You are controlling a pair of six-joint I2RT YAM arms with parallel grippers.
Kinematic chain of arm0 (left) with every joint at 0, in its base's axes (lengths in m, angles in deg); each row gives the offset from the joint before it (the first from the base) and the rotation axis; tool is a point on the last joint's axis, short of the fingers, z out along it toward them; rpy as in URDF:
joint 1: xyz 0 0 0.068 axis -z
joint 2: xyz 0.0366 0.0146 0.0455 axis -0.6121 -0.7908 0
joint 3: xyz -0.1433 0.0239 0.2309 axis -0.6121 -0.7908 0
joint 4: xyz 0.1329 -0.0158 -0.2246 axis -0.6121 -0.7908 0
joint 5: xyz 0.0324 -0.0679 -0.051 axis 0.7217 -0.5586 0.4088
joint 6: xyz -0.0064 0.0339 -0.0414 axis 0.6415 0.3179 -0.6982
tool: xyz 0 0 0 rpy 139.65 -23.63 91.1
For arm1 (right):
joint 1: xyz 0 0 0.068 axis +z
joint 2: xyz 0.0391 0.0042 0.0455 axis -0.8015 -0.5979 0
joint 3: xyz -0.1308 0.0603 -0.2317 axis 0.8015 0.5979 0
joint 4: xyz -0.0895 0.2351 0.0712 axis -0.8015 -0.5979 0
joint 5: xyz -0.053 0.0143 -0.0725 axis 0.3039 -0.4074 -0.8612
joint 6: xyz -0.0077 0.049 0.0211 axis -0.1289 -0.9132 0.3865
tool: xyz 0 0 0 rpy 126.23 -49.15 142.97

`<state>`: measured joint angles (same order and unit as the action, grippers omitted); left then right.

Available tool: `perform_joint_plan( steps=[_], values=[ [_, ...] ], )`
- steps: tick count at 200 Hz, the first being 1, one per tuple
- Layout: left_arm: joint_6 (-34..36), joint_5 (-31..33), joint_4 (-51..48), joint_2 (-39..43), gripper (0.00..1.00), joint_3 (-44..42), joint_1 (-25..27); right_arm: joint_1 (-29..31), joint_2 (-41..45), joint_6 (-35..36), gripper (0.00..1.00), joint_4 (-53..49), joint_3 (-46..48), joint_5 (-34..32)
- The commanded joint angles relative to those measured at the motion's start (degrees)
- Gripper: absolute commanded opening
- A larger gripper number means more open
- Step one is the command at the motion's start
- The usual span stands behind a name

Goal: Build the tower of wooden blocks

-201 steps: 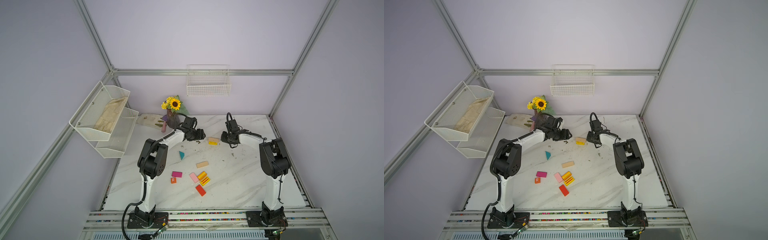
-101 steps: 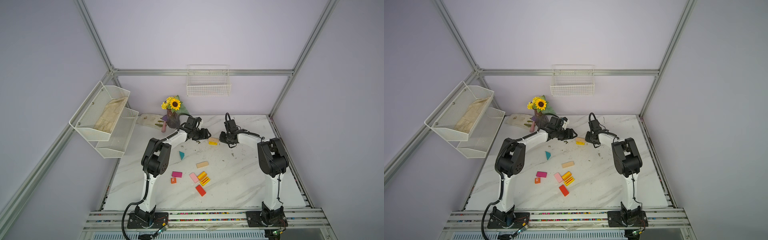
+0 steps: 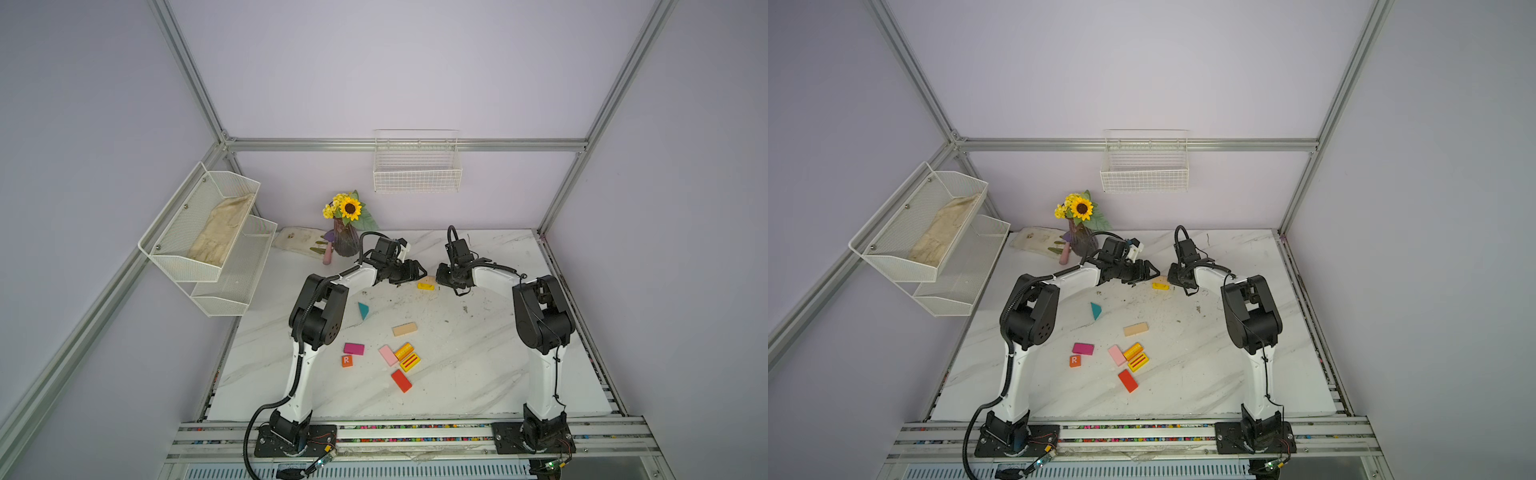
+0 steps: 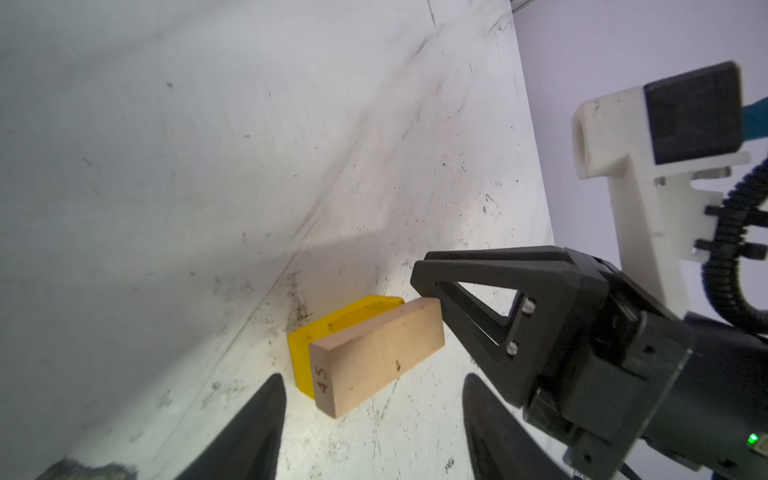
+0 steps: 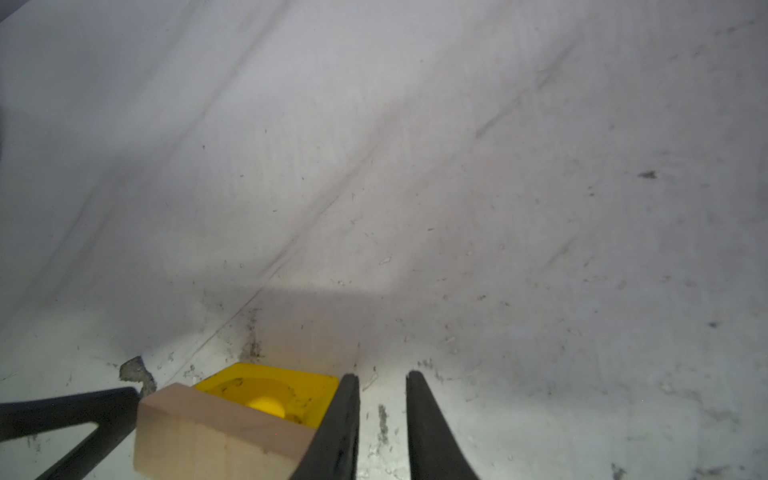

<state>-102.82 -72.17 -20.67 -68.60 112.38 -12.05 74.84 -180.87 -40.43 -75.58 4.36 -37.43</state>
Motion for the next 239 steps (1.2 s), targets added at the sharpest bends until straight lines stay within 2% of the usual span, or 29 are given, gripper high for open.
perform_joint_plan(
  steps=[1, 81, 239],
  values=[
    [-1.2, -3.43, 3.96, 0.3, 0.66, 4.57, 0.5, 0.35, -1.18, -0.21, 0.24, -0.96, -1.99, 0.71],
    [-1.81, -4.52, 5.54, -0.1, 0.65, 4.13, 0.93, 0.64, -2.38, -0.31, 0.24, -1.38, -2.98, 1.08],
    [-3.37, -3.26, 11.07, 4.84, 0.65, -5.08, 1.55, 0.75, -2.63, -0.48, 0.24, -2.17, -4.12, 1.6]
  ],
)
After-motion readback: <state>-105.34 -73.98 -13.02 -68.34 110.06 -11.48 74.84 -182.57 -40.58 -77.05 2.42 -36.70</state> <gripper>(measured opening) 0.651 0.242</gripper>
